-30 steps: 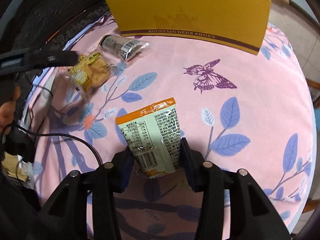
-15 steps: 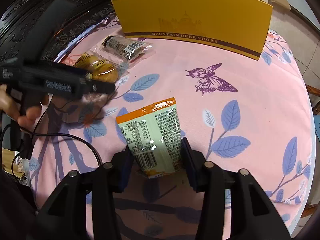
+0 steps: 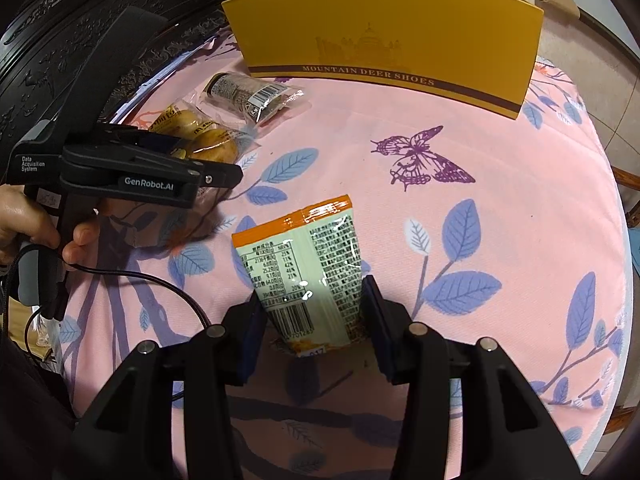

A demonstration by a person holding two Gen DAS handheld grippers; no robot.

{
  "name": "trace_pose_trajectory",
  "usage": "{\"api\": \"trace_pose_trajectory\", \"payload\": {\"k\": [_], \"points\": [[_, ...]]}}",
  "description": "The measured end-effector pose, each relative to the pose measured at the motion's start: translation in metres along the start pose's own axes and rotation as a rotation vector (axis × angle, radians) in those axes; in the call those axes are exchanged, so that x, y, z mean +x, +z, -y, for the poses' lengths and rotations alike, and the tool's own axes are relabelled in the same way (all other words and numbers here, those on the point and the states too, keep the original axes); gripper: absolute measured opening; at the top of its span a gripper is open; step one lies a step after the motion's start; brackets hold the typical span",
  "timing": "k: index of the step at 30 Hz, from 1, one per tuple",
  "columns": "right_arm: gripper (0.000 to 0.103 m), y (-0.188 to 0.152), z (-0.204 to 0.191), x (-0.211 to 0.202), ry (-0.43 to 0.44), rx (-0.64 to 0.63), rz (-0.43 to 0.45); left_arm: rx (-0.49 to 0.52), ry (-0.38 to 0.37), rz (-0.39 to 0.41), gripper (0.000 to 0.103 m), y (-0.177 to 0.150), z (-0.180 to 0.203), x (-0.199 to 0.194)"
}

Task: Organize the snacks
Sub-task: 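Grasp the orange-topped snack bag with the right gripper while the left grasps the round bread bag, then carry the bread bag and orange-topped bag over the yellow box and release both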

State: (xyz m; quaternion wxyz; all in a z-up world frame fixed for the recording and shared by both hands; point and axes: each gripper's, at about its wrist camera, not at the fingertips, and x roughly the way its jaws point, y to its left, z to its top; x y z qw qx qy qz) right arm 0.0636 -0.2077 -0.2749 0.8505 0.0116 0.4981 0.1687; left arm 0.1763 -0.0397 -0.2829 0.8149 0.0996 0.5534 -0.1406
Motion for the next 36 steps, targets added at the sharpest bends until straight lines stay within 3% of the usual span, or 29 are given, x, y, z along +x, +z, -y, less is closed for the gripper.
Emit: {"api": "trace_pose_trajectory", "payload": {"k": [2,4,12,23,29,36], "points": [[0.048,0.0,-0.001,0.0,-0.003,-0.003,-0.001,-0.028,-0.006,0.008,0.06,0.0,-0.011,-0.004],[0.048,0.0,-0.001,0.0,-0.008,-0.007,-0.002,-0.043,-0.02,0.003,0.056,0.001,-0.018,-0.006],[0.048,0.001,-0.002,0.002,-0.015,-0.021,-0.006,-0.09,-0.066,0.017,0.056,-0.012,-0.02,-0.013],[0.042,0.009,-0.002,-0.003,-0.016,-0.017,-0.012,-0.161,-0.093,0.102,0.056,-0.021,-0.029,-0.057],[0.042,0.03,0.003,-0.036,-0.014,0.007,0.077,-0.17,-0.092,0.186,0.056,-0.007,-0.036,-0.093],[0.042,0.082,0.016,-0.09,-0.037,0.052,0.266,-0.183,-0.116,0.331,0.056,0.036,-0.037,-0.144]]}}
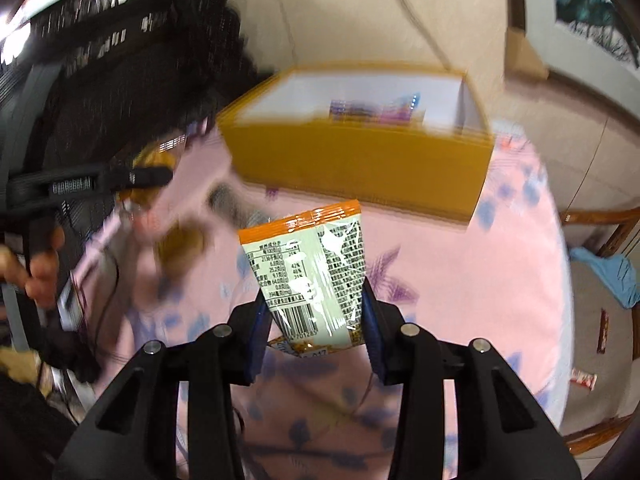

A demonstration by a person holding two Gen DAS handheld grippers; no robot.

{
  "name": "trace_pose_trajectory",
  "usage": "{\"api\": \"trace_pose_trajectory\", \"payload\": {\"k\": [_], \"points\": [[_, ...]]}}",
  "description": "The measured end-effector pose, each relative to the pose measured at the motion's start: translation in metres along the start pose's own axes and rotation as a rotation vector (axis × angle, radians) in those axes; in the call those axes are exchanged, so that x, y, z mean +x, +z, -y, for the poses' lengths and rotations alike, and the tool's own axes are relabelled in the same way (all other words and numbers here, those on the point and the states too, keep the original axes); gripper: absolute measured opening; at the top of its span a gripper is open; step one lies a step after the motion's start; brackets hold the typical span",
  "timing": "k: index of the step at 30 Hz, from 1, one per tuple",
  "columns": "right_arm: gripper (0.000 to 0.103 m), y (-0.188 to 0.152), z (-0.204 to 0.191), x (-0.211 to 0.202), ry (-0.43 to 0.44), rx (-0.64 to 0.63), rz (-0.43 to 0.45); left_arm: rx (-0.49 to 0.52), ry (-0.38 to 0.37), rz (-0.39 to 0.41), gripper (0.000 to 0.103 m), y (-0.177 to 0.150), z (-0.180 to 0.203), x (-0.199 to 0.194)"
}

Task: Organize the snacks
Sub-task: 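Carry the bread bag and orange-topped bag over the yellow box and release both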

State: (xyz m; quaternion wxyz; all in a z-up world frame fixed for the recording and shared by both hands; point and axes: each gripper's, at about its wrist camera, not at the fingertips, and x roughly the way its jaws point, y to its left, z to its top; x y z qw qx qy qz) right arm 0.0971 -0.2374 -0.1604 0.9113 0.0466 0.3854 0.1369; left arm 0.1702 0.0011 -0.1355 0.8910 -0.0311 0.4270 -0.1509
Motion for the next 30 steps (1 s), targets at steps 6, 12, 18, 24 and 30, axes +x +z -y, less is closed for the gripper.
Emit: {"api": "trace_pose_trajectory", "payload": {"k": [6,12,18,24,30], "points": [[0.042,0.072,0.017,-0.025,-0.046,0.041,0.19,-0.001,-0.049,0.12,0.056,0.061,0.017,-0.015],[0.042,0.128,0.036,-0.028,-0.118,0.07,0.326,0.002,-0.075,0.215,0.056,0.118,0.035,-0.01],[0.042,0.165,0.051,-0.012,-0.134,0.085,0.365,0.007,-0.084,0.277,0.056,0.158,0.05,0.004],[0.048,0.187,0.057,0.021,-0.114,0.082,0.325,-0.027,-0.048,0.253,0.065,0.176,0.047,0.037],[0.071,0.18,0.05,0.026,-0.162,0.08,0.311,-0.07,0.093,0.186,0.092,0.175,0.041,0.052]]}}
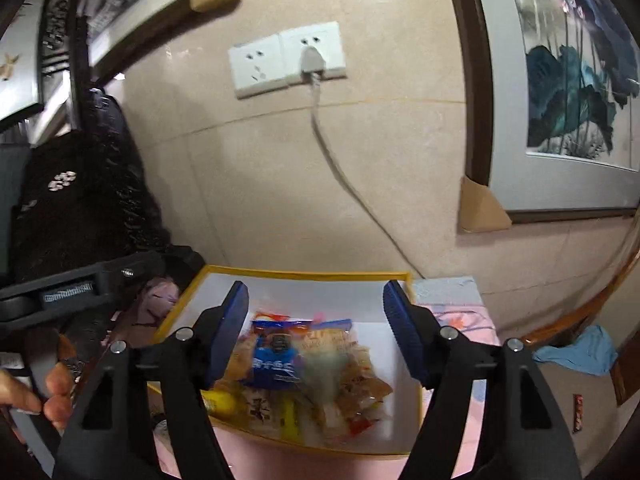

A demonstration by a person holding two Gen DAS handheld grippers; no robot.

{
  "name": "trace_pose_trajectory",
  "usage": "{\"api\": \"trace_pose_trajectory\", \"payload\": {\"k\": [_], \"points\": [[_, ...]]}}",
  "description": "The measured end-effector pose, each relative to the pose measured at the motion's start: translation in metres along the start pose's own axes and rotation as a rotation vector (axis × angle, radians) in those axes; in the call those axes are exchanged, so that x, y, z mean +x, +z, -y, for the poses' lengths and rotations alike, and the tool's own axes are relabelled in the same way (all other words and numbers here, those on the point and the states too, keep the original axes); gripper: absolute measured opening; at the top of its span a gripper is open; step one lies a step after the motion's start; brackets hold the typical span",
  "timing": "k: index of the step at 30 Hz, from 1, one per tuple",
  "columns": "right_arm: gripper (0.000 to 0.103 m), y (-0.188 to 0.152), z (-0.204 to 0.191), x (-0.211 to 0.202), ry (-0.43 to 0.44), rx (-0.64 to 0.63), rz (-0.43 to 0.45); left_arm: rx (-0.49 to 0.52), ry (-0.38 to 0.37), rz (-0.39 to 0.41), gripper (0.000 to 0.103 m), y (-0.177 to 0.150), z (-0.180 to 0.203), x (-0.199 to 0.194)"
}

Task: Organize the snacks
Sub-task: 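Carry the bread bag and orange-topped bag over the yellow box and release both, then lower both grippers back to the last two snacks on the table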

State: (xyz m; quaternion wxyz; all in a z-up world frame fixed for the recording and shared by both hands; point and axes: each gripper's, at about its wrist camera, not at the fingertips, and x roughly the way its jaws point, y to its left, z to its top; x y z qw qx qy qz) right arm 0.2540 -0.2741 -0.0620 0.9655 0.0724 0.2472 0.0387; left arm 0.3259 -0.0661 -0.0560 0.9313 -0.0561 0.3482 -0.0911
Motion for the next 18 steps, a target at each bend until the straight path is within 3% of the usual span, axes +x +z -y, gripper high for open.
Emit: {"api": "trace_pose_trajectory", "payload": {"k": [12,18], "points": [[0.071,-0.017,-0.009,-0.036,0.08,0.048,-0.036,0.063,0.003,0.011,0.092,-0.017,0.005,-0.036],[0.071,-0.045,-0.02,-0.054,0.165,0.028,-0.098,0.037,0.027,0.016,0.095,-0.054,-0.03,-0.064]]}}
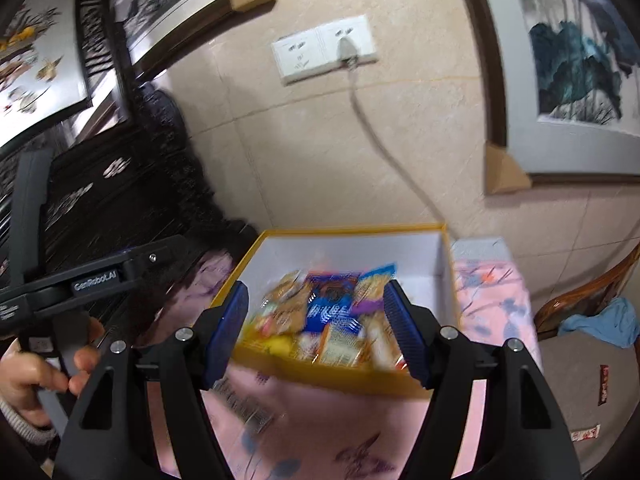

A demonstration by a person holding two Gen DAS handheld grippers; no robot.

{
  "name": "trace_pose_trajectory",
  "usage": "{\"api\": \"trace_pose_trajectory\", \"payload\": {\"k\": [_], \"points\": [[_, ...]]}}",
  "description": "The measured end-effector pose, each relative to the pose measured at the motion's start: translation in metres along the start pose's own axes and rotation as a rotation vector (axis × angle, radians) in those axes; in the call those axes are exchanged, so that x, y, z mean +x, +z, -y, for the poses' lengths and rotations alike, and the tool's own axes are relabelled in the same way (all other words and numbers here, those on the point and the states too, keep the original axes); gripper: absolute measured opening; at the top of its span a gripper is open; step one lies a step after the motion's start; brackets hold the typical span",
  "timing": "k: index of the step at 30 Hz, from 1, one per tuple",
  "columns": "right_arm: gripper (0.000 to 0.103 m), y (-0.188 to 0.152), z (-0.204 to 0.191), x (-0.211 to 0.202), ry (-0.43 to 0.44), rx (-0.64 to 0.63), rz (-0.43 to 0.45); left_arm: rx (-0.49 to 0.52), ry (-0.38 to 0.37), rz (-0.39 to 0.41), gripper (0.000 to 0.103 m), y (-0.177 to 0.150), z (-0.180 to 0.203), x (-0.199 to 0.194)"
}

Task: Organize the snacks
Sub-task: 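Lower both grippers back to the last two snacks on the table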

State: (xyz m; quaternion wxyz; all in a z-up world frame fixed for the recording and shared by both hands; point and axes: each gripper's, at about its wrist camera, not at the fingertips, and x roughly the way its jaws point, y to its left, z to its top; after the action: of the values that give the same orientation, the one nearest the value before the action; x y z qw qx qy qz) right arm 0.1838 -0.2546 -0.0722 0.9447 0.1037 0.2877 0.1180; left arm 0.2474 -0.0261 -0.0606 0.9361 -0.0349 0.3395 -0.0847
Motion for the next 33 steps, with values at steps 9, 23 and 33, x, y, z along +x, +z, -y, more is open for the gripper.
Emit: {"api": "trace_pose_trajectory", "payload": {"k": [9,23,33], "points": [[0.071,-0.085,-0.045,0.029,0.121,-0.153,-0.248,-0.134,0.119,-0.147,0.095,-0.096,-0.078,-0.027],[0.071,-0.138,-0.114,0.15,0.163,-0.55,-0.502,-0.174,0.161,-0.313,0.095,-0.181,-0.097,-0.043],[0.071,-0.141,-0.139,0.221,0.229,-0.682,-0.602,-0.278,0.184,-0.336,0.095,-0.191,-0.123,-0.045]]}}
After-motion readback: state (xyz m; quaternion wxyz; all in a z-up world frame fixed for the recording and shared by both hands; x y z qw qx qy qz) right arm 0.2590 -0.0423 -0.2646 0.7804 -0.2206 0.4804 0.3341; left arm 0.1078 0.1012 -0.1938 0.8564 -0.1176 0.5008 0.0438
